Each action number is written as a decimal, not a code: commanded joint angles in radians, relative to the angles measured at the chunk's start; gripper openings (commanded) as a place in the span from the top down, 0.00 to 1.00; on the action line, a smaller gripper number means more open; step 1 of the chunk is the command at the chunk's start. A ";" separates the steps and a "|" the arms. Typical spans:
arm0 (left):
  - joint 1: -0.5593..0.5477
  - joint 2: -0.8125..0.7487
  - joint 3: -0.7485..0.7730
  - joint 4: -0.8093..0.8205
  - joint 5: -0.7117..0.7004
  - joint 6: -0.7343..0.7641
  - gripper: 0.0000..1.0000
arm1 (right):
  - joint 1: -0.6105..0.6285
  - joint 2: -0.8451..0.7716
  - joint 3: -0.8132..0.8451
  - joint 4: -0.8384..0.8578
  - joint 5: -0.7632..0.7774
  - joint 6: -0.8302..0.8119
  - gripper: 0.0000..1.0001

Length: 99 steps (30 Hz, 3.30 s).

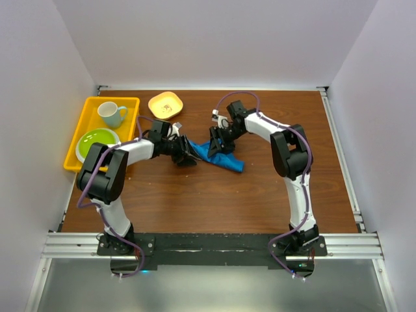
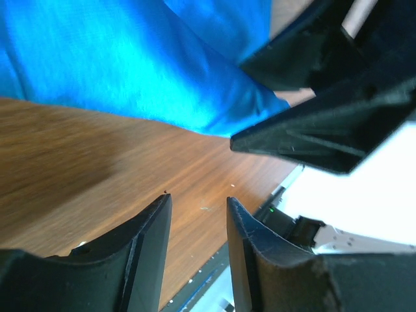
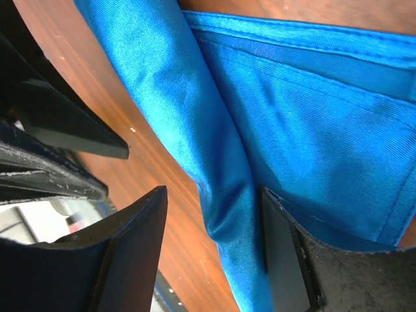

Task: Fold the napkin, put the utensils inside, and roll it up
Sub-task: Roll the napkin with the utensil

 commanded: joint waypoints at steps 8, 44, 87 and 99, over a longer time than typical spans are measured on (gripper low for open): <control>-0.009 0.007 0.063 -0.034 -0.057 0.022 0.56 | 0.024 -0.117 0.080 -0.089 0.292 -0.101 0.37; -0.001 0.199 0.331 -0.156 -0.049 0.116 0.71 | -0.050 -0.233 -0.212 -0.026 0.219 -0.101 0.73; 0.258 -0.158 0.078 -0.315 -0.123 0.226 0.41 | 0.261 -0.042 -0.057 0.039 0.621 -0.290 0.51; 0.254 -0.129 0.002 -0.245 0.035 0.245 0.40 | 0.237 0.018 -0.023 0.029 0.161 0.127 0.64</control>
